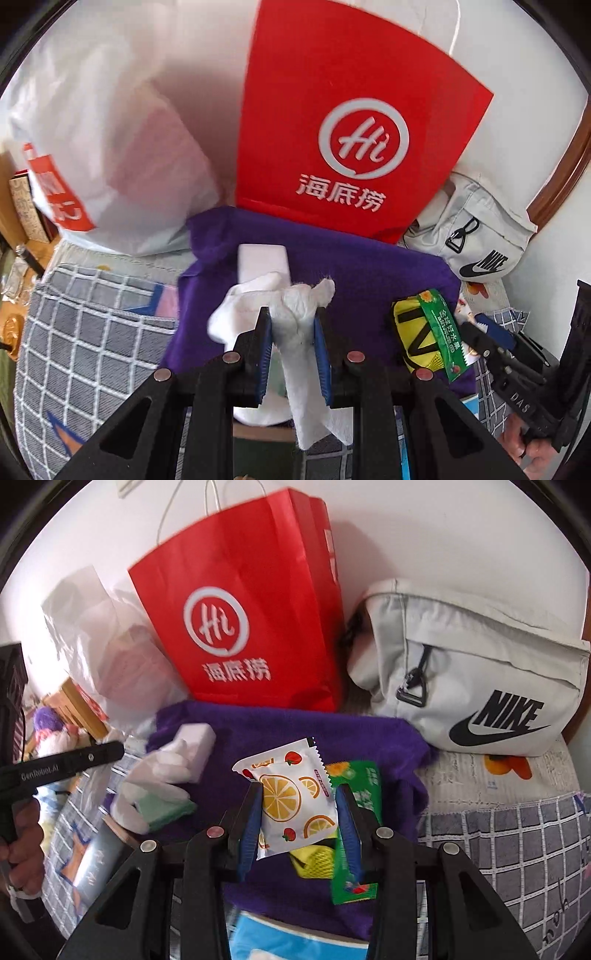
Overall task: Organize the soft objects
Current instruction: 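Lower the packet and tissue onto the purple towel and open both grippers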
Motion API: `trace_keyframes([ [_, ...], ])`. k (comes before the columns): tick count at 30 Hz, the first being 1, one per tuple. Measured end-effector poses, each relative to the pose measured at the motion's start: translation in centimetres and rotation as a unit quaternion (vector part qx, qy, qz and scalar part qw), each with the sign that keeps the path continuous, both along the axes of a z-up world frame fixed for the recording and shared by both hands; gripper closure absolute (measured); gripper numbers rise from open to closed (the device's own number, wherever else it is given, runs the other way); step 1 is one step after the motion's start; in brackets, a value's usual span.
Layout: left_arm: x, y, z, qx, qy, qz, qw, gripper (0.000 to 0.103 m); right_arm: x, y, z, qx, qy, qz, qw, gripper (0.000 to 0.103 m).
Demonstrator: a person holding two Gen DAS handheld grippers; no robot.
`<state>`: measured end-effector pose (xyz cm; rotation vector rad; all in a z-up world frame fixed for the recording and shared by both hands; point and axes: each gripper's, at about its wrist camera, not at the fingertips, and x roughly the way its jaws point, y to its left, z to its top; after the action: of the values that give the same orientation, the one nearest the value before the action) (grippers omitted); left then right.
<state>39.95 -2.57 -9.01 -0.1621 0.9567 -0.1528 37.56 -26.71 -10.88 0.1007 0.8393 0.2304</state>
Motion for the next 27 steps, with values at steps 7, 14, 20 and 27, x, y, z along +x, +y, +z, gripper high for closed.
trace_keyframes([
  [7,1.3,-1.1,-2.2,0.007,0.026,-0.016,0.9995,0.082,1.1,0.5,-2.3,-0.016,0.026,0.011,0.999,0.063],
  [14,2.2,-1.1,-3.7,-0.002,0.051,-0.019,0.9985,0.082,1.7,1.0,-3.9,-0.023,0.043,0.017,0.999,0.062],
  [20,2.6,-1.3,-4.6,-0.002,0.056,-0.011,0.9983,0.081,1.8,1.0,-4.2,-0.023,0.048,0.016,0.998,0.057],
  [27,3.1,-1.9,-5.1,-0.005,0.051,-0.010,0.9987,0.081,1.9,1.2,-4.3,-0.029,0.047,0.015,0.998,0.053],
])
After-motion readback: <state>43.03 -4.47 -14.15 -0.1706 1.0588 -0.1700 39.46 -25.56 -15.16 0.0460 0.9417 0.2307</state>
